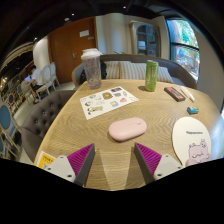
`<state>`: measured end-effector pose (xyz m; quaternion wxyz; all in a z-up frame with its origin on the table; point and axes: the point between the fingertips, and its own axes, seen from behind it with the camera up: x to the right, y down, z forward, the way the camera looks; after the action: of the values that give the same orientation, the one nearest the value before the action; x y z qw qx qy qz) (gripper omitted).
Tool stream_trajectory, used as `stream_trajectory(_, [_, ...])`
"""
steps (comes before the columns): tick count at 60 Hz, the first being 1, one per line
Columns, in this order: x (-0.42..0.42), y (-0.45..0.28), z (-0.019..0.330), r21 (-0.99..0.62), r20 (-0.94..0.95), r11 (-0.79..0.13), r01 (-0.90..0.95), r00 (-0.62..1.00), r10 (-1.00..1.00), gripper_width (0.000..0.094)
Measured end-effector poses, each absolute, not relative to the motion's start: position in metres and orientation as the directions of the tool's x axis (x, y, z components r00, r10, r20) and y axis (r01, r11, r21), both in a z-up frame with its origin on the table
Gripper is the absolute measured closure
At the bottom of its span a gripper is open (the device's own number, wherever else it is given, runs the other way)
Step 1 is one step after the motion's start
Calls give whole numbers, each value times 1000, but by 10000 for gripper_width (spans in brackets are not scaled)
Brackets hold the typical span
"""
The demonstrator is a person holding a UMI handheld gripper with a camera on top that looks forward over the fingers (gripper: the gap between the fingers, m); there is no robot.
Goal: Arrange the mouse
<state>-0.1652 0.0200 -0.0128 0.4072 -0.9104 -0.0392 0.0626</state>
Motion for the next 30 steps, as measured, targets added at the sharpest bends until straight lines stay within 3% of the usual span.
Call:
stream_trajectory(19, [-168,102,-14,-776,-25,-626,73,989,147,117])
stream_trajectory(22, [-167,112,-13,-778,-23,-624,72,989,143,189])
stream_trajectory(25, [-161,122,-13,-782,-23,-621,52,993,113,357])
stream_trajectory(30, [-157,129,-15,-782,-37,-623,16,997,73,387])
